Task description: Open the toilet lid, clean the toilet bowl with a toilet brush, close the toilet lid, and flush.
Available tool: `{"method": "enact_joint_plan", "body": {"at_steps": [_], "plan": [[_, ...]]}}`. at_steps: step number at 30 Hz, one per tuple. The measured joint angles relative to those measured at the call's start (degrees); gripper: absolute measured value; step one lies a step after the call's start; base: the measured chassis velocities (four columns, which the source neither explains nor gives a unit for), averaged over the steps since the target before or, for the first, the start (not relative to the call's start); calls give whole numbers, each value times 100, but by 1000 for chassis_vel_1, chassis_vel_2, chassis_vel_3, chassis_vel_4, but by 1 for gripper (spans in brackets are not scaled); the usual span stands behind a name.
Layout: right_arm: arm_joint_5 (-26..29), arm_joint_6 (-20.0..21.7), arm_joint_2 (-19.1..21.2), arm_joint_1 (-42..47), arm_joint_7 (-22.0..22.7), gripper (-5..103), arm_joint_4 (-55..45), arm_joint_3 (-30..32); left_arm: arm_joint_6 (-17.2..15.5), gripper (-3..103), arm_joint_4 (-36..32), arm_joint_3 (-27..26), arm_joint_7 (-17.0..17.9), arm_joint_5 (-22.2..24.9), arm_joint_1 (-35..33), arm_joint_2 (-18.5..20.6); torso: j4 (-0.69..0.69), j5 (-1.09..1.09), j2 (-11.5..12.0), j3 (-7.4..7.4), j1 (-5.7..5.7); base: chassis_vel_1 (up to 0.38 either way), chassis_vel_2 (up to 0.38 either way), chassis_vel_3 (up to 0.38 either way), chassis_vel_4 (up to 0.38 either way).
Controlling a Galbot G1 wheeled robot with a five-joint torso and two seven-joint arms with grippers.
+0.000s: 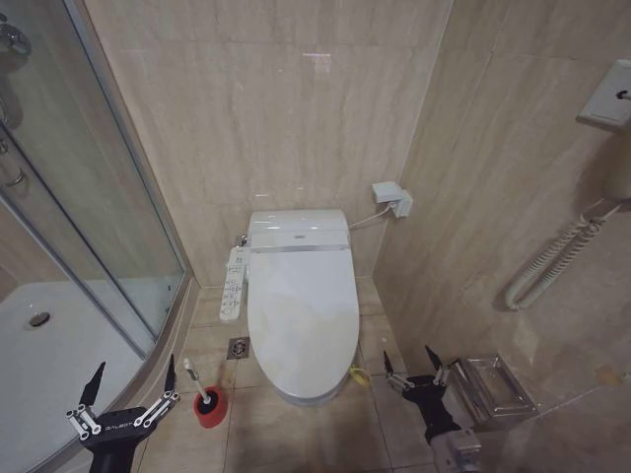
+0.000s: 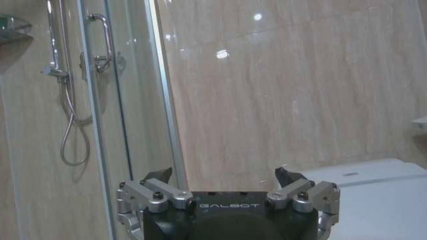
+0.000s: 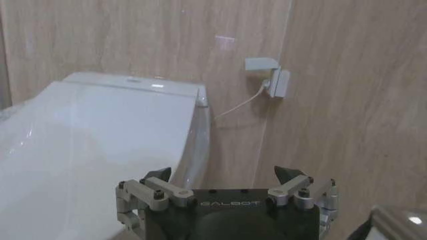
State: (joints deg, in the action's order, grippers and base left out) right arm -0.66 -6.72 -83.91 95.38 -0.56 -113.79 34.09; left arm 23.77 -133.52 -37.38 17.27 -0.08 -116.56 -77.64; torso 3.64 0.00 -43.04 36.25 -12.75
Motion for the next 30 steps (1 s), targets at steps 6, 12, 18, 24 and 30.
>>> {"method": "enact_joint_plan", "body": {"at_steps": [6, 12, 18, 24, 30], "plan": [[-142, -17, 51, -326, -29, 100, 539, -92, 0, 100, 0, 0, 0, 0, 0, 0, 0, 0, 0, 0, 0, 0, 0, 0, 0], [-222, -33, 162, -732, -34, 100, 1230, -151, 0, 100, 0, 0, 0, 0, 0, 0, 0, 0, 1, 0, 0, 0, 0, 0, 0], [-325, -106, 297, -980, -33, 100, 1750, -225, 0, 100, 0, 0, 0, 0, 0, 0, 0, 0, 1, 0, 0, 0, 0, 0, 0], [-422, -166, 344, -1063, -54, 100, 2017, -303, 0, 100, 0, 0, 0, 0, 0, 0, 0, 0, 1, 0, -1, 0, 0, 0, 0], [-564, -239, 329, -1205, -83, 100, 2356, -394, 0, 100, 0, 0, 0, 0, 0, 0, 0, 0, 1, 0, 0, 0, 0, 0, 0]]}}
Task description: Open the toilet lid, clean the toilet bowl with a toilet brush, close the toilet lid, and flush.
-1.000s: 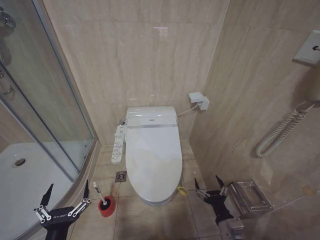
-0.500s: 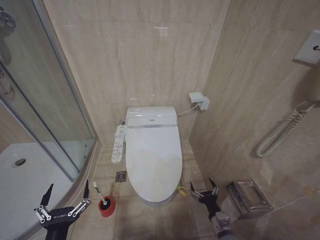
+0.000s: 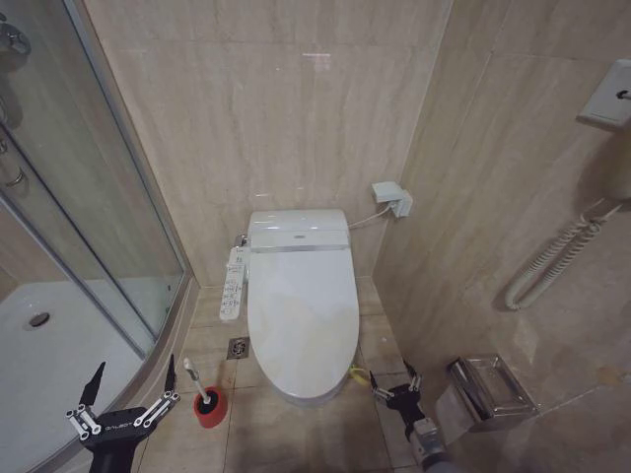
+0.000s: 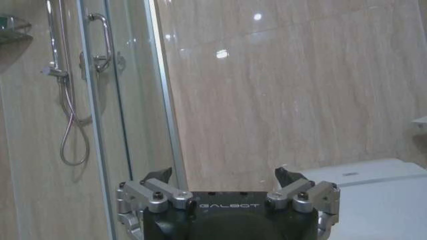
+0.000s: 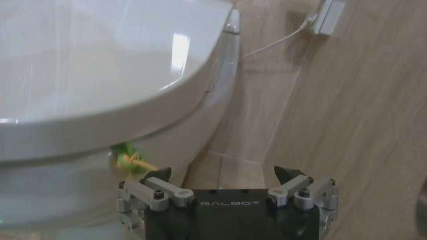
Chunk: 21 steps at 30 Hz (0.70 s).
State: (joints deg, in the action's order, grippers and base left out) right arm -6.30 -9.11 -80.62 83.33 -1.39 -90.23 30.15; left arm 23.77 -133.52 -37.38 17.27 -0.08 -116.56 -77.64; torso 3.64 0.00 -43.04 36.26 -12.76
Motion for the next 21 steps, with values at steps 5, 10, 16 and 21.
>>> {"method": "enact_joint_plan", "body": {"at_steps": [5, 10, 16, 21], "plan": [[-51, -19, -2, -215, -2, 100, 337, -27, 0, 100, 0, 0, 0, 0, 0, 0, 0, 0, 0, 0, 0, 0, 0, 0, 0], [-69, -19, 20, -383, 5, 100, 581, -89, 0, 100, 0, 0, 0, 0, 0, 0, 0, 0, 0, 0, 0, 0, 0, 0, 0], [-103, -17, -5, -625, 21, 100, 836, -163, 0, 100, 0, 0, 0, 0, 0, 0, 0, 0, 0, 0, 0, 0, 0, 0, 0], [-90, -15, 70, -635, 71, 100, 778, -174, 0, 100, 0, 0, 0, 0, 0, 0, -1, -1, 0, 0, 0, 0, 0, 0, 0]]}}
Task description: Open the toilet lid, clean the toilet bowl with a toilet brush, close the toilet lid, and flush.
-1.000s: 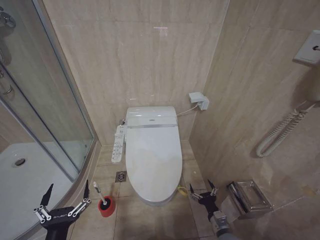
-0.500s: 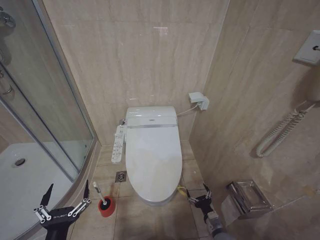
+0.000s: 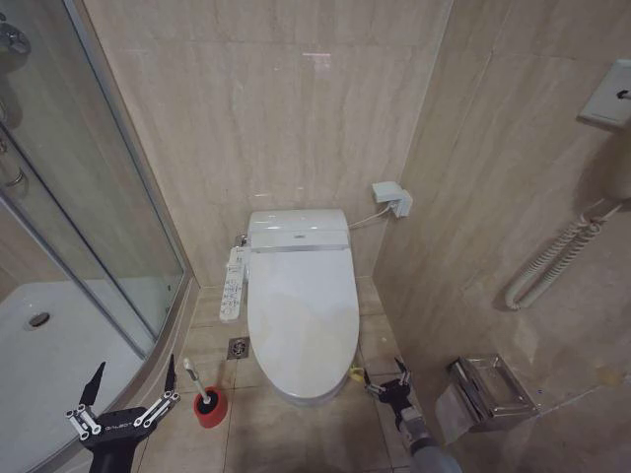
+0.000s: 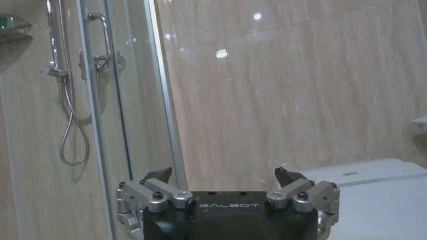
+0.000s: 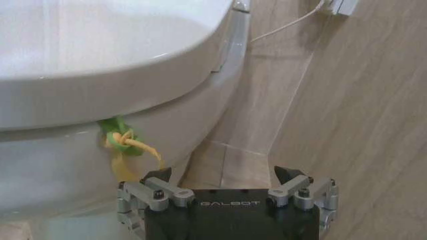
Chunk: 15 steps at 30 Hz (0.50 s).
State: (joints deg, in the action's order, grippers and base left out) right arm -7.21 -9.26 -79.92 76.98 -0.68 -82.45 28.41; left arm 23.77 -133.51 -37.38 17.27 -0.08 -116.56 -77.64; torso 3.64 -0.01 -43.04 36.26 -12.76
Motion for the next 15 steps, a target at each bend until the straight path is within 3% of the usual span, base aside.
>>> {"method": "enact_joint_plan", "body": {"at_steps": [8, 15], "plan": [[240, -27, 499, 346, 19, 100, -525, 109, 0, 100, 0, 0, 0, 0, 0, 0, 0, 2, 0, 0, 0, 0, 0, 0, 0], [240, -53, 610, 628, -29, 100, -901, 66, 0, 100, 0, 0, 0, 0, 0, 0, 1, 1, 0, 0, 0, 0, 0, 0, 0]]}}
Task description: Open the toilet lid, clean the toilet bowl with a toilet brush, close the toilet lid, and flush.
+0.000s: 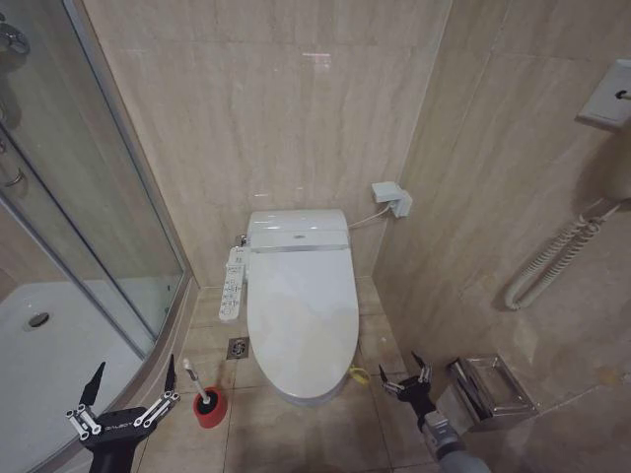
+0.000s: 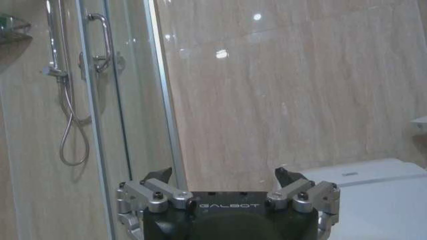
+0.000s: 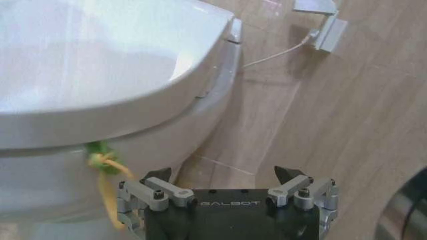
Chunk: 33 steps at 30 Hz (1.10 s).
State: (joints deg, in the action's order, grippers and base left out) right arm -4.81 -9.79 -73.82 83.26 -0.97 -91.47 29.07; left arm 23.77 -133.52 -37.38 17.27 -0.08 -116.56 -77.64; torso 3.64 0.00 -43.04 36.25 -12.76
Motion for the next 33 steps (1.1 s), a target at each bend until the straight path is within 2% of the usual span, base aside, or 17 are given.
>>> {"method": "enact_joint_plan", "body": {"at_steps": [16, 33], "plan": [[-282, -136, -100, 21, -71, 100, 230, -277, 0, 100, 0, 0, 0, 0, 0, 0, 0, 0, 0, 0, 0, 0, 0, 0, 0], [-402, -243, -499, -405, -40, 100, 915, -407, 0, 100, 0, 0, 0, 0, 0, 0, 0, 1, 0, 0, 0, 0, 0, 0, 0]]}}
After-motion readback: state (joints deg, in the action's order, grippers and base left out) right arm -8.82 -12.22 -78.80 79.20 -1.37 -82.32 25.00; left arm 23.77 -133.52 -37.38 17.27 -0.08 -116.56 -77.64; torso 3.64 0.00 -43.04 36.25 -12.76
